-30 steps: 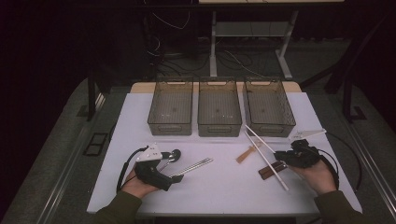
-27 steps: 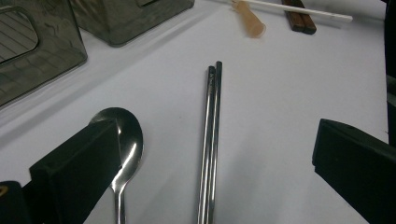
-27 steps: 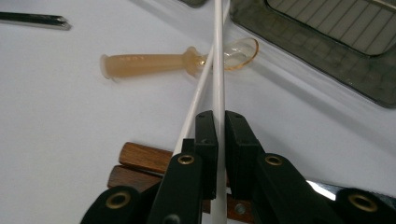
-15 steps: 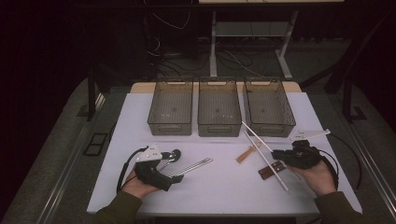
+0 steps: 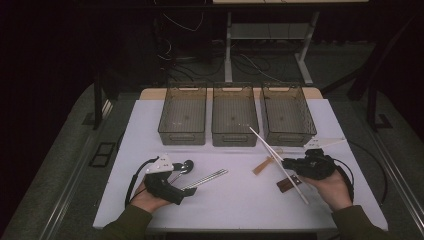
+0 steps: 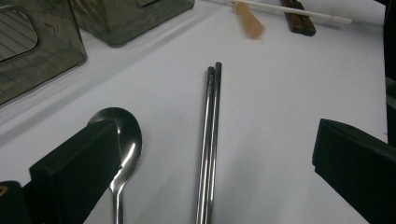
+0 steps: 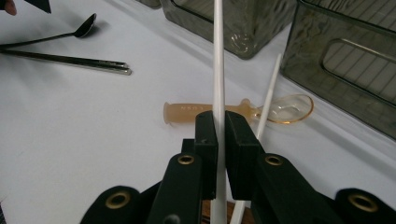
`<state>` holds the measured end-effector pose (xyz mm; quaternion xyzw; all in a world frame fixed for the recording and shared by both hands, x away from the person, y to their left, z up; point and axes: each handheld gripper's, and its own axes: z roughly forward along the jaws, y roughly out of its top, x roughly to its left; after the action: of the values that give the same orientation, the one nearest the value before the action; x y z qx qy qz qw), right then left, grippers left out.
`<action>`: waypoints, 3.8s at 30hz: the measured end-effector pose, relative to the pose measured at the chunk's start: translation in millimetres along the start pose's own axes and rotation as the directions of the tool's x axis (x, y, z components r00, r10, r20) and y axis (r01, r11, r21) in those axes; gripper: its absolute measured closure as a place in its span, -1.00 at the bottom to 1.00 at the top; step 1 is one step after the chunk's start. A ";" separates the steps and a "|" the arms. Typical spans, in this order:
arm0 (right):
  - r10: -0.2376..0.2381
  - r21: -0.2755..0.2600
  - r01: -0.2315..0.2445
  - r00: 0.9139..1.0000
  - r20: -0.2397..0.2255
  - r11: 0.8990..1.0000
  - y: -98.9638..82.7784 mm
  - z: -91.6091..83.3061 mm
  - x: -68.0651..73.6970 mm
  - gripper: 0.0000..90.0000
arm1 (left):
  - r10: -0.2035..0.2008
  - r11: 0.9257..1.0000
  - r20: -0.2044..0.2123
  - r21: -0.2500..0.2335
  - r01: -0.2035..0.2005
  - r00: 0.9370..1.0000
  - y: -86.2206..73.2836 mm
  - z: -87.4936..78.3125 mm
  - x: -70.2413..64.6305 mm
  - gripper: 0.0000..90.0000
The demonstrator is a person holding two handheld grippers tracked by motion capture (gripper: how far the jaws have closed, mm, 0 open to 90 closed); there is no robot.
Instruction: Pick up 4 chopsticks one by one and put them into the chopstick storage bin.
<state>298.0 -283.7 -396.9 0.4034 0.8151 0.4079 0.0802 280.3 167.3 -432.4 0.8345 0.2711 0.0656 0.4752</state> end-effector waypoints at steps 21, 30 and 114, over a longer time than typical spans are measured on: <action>-0.028 -0.033 0.027 0.999 -0.031 0.999 22.5 21.9 15.6 0.88 | 0.006 1.000 0.002 -0.003 -0.006 1.000 -1.4 -0.1 0.9 -1.00; -0.043 -0.042 0.041 0.998 -0.048 0.998 33.7 33.4 22.8 0.88 | 0.000 1.000 0.008 -0.013 0.000 1.000 -1.4 0.6 0.5 -1.00; -0.055 -0.216 0.036 0.995 -0.083 0.976 200.7 168.8 86.1 0.88 | -0.005 0.998 -0.012 -0.064 0.005 1.000 -2.8 -16.4 -1.4 -1.00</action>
<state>437.6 -51.5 -343.8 0.3553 0.7782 0.5087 0.0966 272.0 180.2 -425.7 0.8177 0.2739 0.0782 0.5002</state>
